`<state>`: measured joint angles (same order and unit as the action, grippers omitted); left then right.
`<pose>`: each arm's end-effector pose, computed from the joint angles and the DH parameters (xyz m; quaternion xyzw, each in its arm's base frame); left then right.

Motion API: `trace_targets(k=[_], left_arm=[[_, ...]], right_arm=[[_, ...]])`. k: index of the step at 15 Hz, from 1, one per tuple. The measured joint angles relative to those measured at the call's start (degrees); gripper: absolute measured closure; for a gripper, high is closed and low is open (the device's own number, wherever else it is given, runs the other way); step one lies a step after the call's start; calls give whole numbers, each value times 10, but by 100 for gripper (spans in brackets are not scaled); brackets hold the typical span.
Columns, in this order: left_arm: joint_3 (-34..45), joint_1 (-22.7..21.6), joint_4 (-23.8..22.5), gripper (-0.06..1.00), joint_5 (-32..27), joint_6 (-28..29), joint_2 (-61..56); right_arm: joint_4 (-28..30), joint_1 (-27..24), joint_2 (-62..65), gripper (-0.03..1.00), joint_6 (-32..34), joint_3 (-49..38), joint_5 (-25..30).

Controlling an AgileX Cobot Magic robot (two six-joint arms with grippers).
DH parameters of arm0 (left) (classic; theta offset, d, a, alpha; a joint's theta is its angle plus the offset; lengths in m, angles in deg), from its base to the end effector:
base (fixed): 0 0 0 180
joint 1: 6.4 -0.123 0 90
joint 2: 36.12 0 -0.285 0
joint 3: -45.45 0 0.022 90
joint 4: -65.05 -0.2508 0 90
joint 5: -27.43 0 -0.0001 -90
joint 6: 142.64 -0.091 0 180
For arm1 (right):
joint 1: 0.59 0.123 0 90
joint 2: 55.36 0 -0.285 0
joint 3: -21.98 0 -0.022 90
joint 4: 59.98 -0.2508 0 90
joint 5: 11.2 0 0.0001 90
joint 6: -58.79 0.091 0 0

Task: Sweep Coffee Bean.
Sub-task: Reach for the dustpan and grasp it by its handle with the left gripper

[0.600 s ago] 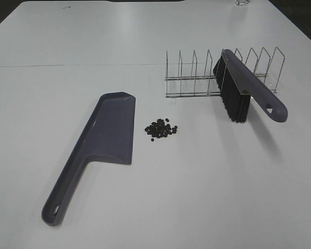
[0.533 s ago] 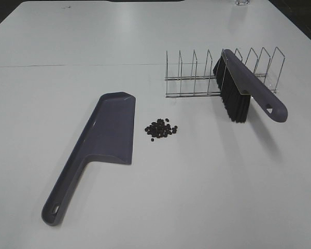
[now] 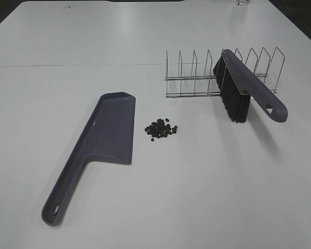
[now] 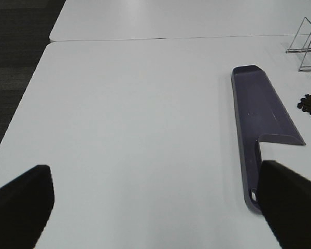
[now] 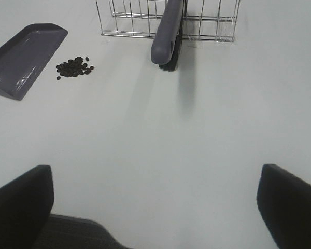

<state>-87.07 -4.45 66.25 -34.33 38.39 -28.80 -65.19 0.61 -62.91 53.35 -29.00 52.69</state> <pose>-0.0091 -0.0014 0.2811 0.0075 0.8505 -0.0241 0.5253 -0.0037 0.0073 0.2616 -0.0528 0.8739 0.0276 0.4825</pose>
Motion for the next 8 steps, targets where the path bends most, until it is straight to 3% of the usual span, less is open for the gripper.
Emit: trace_targets(k=[8], left_arm=[[0, 0, 0, -5, 0, 0, 0]], right_arm=[[1, 0, 0, -1, 0, 0, 0]])
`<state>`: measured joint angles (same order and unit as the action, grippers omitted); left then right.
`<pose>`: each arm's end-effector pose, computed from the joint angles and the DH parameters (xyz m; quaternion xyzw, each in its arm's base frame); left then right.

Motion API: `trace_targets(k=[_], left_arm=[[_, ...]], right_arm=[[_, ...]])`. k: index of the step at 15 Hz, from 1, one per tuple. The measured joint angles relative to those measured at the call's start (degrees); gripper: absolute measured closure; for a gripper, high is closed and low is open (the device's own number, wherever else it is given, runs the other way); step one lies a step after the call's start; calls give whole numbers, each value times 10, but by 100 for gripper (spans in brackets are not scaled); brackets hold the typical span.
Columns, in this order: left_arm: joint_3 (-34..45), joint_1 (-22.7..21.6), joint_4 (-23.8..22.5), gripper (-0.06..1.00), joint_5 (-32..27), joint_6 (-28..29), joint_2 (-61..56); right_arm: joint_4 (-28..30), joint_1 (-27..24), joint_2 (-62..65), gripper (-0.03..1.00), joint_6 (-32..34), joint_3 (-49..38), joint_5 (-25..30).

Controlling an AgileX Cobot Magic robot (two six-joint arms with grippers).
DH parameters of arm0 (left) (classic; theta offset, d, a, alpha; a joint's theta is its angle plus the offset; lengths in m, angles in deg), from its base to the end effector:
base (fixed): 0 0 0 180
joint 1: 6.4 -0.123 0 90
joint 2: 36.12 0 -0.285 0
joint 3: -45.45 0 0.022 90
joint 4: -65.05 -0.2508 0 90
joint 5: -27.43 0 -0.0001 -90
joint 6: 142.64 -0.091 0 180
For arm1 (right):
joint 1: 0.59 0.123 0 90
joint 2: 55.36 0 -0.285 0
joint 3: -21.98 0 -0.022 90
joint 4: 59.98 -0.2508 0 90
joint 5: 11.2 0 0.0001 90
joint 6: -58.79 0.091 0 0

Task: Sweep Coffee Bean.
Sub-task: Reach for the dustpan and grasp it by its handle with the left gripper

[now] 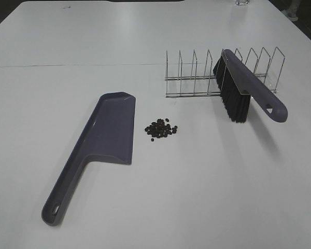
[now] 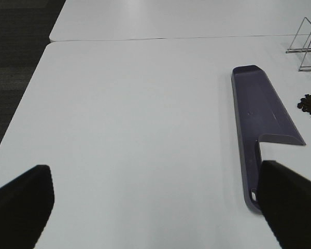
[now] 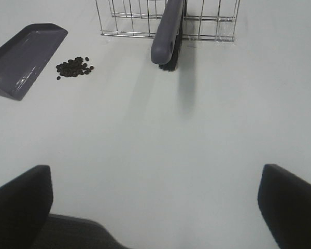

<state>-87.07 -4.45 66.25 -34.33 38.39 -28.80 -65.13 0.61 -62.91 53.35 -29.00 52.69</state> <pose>-0.0091 -0.0014 0.2811 0.0075 0.8505 -0.0241 0.5253 -0.0037 0.0073 0.2616 -0.0528 0.8739 0.0270 0.4824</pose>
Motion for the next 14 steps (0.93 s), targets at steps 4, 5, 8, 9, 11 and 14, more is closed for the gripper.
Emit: trace_targets(k=[4, 5, 8, 9, 11, 14], left_arm=[[0, 0, 0, -5, 0, 0, 0], [0, 0, 0, -5, 0, 0, 0], [0, 0, 0, -5, 0, 0, 0], [0, 0, 0, -5, 0, 0, 0], [0, 0, 0, -5, 0, 0, 0], [0, 0, 0, -5, 0, 0, 0]], right_arm=[[0, 0, 0, -1, 0, 0, 0], [0, 0, 0, -1, 0, 0, 0], [0, 0, 0, -1, 0, 0, 0], [0, 0, 0, -1, 0, 0, 0], [0, 0, 0, -1, 0, 0, 0], [0, 0, 0, -1, 0, 0, 0]])
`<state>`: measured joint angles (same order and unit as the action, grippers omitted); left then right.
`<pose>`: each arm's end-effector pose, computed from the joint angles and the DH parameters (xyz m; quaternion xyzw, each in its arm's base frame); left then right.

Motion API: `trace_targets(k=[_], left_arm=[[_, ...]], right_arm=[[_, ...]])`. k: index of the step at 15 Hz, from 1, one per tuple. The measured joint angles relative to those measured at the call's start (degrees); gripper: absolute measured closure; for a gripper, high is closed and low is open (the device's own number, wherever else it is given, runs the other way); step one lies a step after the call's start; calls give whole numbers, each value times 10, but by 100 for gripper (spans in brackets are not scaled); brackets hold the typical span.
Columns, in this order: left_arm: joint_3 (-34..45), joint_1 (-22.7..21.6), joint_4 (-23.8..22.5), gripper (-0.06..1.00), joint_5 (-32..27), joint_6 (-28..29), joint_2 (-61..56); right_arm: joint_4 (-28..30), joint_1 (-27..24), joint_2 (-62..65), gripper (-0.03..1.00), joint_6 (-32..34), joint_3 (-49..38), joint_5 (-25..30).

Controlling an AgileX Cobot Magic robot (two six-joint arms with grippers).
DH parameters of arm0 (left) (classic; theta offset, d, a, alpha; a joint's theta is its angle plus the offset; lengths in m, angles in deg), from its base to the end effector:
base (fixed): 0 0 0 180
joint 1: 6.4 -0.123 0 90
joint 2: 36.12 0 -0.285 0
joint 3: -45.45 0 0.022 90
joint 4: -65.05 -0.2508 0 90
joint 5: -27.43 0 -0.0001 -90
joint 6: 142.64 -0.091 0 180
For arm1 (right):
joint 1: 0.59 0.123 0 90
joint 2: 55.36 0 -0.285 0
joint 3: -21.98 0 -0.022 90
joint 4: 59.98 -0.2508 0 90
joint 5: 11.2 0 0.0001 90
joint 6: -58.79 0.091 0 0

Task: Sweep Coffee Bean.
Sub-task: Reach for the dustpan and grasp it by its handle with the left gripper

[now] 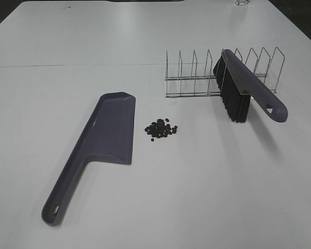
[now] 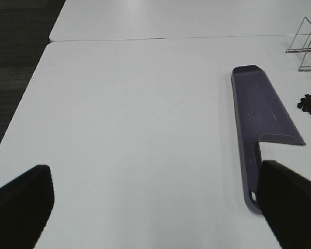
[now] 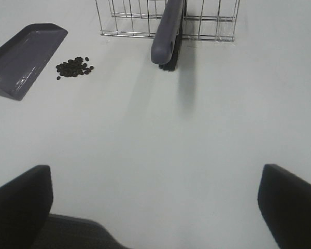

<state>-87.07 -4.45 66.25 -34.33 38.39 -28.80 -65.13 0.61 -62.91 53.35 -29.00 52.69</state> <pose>-0.0091 -0.0014 0.2811 0.0075 0.8505 -0.0241 0.5253 -0.0037 0.0073 0.2616 -0.0528 0.8739 0.0270 0.4824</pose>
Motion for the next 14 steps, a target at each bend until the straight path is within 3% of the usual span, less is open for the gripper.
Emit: trace_targets(k=[14], left_arm=[[0, 0, 0, -5, 0, 0, 0]], right_arm=[[0, 0, 0, -1, 0, 0, 0]])
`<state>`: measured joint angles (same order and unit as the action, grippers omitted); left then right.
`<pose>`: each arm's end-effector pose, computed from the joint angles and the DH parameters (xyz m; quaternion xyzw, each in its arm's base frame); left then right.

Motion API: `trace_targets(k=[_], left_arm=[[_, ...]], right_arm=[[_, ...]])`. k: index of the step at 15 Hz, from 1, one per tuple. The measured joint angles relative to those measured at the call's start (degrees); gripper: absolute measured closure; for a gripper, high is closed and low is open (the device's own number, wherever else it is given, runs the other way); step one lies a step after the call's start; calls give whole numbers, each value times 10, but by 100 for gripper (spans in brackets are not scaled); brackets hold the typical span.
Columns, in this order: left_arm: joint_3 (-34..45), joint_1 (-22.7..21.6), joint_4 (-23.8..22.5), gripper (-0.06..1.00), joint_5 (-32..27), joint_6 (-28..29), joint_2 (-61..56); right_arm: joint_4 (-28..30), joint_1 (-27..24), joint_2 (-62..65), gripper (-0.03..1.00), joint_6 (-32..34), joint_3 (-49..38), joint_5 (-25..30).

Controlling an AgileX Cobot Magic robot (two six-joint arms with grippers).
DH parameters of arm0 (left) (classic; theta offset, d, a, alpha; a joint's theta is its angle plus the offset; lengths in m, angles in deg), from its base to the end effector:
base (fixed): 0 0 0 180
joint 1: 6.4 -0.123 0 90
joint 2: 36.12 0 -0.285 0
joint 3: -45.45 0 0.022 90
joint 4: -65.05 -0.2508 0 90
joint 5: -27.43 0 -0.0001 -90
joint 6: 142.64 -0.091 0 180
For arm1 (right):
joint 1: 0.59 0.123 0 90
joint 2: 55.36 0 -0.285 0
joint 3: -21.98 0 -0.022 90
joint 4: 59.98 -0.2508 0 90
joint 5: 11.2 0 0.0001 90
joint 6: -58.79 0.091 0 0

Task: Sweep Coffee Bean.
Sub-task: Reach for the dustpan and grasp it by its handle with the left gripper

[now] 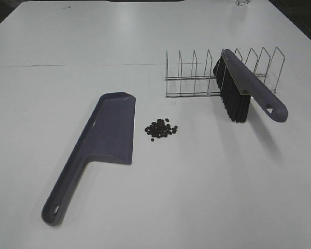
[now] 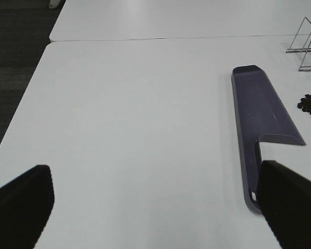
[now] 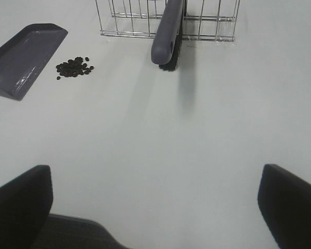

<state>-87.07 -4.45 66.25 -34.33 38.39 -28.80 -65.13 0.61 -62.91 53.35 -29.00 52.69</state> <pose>-0.0091 -0.0014 0.2811 0.0075 0.8505 -0.0241 0.5253 -0.0037 0.0073 0.2616 -0.0528 0.8739 0.0270 0.4824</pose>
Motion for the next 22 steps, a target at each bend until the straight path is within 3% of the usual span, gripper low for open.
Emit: trace_targets(k=[11, 14, 18, 22], left_arm=[[-10, 0, -17, -5, -15, 0, 28], [-66, 0, -17, -5, -74, 29, 138], [-139, 0, -27, -5, -79, 38, 331], [-152, 0, -44, -5, -75, 39, 505]], right_arm=[[0, 0, 0, -1, 0, 0, 0], [0, 0, 0, -1, 0, 0, 0], [0, 0, 0, -1, 0, 0, 0], [0, 0, 0, -1, 0, 0, 0]])
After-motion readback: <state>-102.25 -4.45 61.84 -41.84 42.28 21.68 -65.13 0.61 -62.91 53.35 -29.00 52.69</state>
